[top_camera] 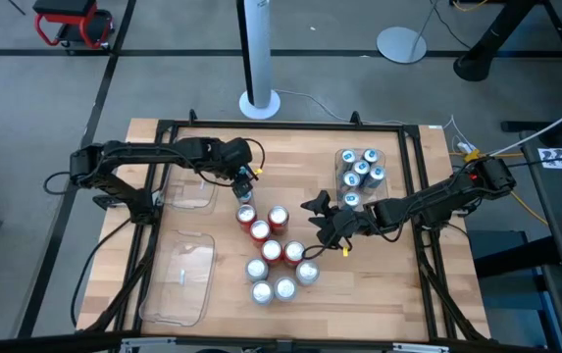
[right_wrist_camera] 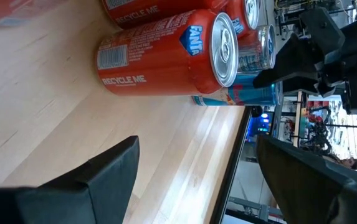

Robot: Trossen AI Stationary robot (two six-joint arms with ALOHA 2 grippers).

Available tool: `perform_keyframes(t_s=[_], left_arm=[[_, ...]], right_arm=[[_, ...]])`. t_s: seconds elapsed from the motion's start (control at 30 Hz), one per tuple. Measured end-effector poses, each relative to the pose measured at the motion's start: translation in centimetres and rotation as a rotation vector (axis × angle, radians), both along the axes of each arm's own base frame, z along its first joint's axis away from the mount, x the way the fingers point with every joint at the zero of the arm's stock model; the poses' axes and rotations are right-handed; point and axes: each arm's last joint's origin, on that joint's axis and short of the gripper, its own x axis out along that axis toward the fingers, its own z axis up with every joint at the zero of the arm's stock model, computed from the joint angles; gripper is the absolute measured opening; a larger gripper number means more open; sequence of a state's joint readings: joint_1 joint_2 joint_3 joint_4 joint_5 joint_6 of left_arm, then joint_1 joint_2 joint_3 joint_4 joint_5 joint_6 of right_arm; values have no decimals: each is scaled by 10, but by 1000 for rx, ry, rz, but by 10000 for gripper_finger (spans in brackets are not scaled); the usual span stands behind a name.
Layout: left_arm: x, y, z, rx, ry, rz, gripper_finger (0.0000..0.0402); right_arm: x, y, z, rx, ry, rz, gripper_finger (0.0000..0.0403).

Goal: Sort soda cans
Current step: Put the blue soda can in the middle right transparent bin

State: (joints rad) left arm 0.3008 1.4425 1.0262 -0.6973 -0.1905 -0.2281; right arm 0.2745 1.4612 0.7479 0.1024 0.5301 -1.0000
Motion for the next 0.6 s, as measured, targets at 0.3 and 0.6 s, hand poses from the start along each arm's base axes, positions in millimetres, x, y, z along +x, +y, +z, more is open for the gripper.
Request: perform_keyframes(t_s=[0.3, 0.6], left_arm=[[7, -4, 41, 44, -106, -26, 229], [28, -24, 95, 120, -293, -123, 229]], right_arm=[[-25, 4, 26, 19, -3, 12, 321], [-72, 17, 70, 36, -131, 34, 321]])
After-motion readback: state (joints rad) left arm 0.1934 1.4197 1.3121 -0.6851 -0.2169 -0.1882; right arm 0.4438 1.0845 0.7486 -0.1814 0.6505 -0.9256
